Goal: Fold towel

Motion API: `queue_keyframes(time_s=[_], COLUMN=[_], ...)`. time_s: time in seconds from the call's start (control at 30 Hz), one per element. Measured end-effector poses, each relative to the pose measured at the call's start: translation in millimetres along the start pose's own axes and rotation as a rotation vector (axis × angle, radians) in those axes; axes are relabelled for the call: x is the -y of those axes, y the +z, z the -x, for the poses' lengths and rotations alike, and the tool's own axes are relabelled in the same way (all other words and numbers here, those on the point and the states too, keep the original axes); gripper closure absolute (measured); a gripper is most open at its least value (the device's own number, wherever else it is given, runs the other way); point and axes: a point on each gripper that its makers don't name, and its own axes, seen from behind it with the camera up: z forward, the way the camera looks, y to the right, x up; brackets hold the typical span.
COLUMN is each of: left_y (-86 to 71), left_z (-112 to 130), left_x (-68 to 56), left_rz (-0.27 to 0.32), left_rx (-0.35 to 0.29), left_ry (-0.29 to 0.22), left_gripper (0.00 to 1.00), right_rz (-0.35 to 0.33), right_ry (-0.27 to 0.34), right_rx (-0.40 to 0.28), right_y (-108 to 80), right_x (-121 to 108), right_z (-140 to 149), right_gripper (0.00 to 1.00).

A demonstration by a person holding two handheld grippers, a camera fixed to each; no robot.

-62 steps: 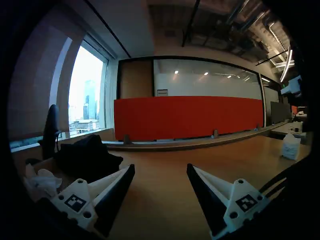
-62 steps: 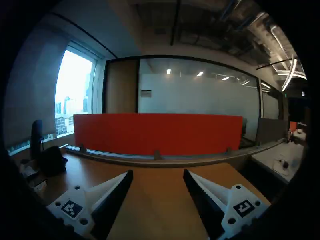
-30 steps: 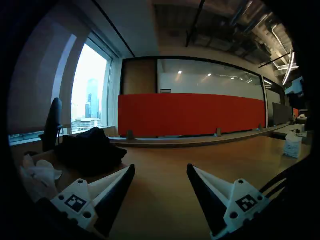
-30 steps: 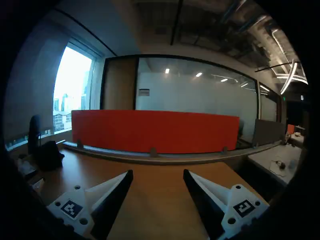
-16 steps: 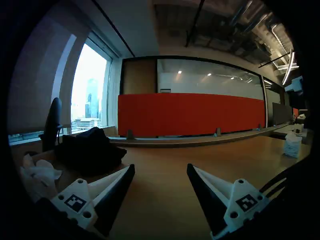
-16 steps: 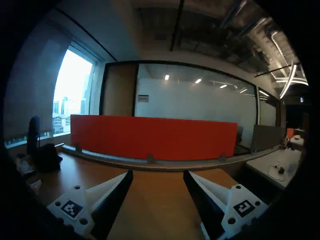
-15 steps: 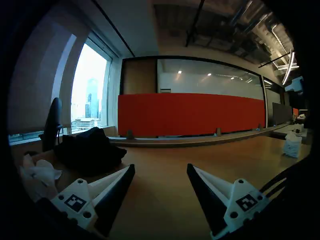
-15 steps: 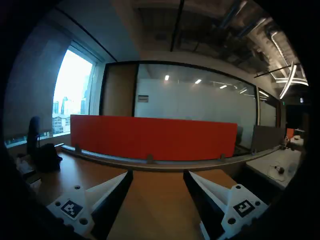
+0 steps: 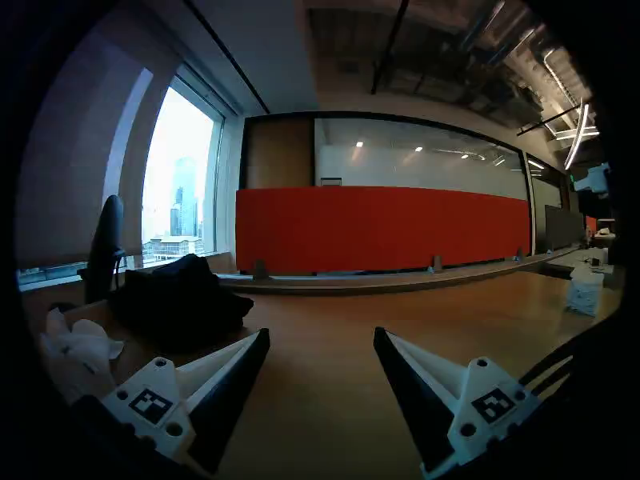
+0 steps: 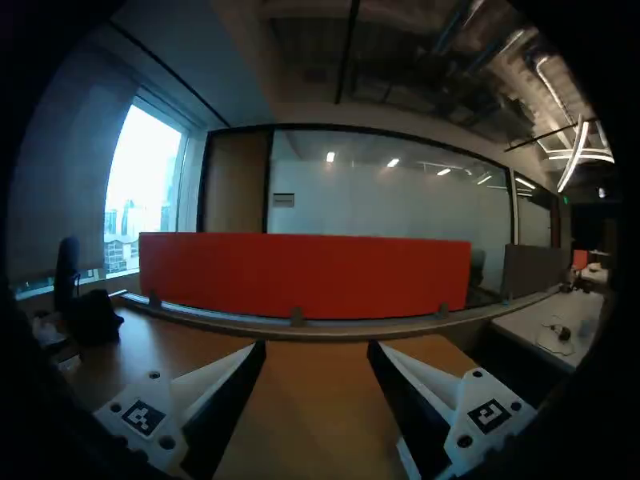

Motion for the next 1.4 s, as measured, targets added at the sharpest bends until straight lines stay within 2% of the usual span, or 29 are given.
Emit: queue_keyframes(time_s=[0.3,0.5,0.87,1.4], left_y=[0.1,0.2,0.5,0.4], left_z=[0,1,0,1], left_x=[0.4,0.2,-0.1,0.3], left_rz=[0.0,0.0,0.0,0.0], left_rx=[0.0,0.0,0.0,0.0], left_ry=[0.0,0.0,0.0,0.0], left_gripper=[0.03,0.03,0.03,0.03], right_rz=[0.032,0.04,0.041,0.039], right_ry=[0.021,0.011,0.082,0.071], right_rx=[-0.011,-0.039,-0.037,-0.004], right_y=[3.1,3.4,6.0,11.8], right_x=[-16,-19,-27,-39], right_z=[29,50,98,154], right_gripper=[0.01,0.01,0.01,0.01])
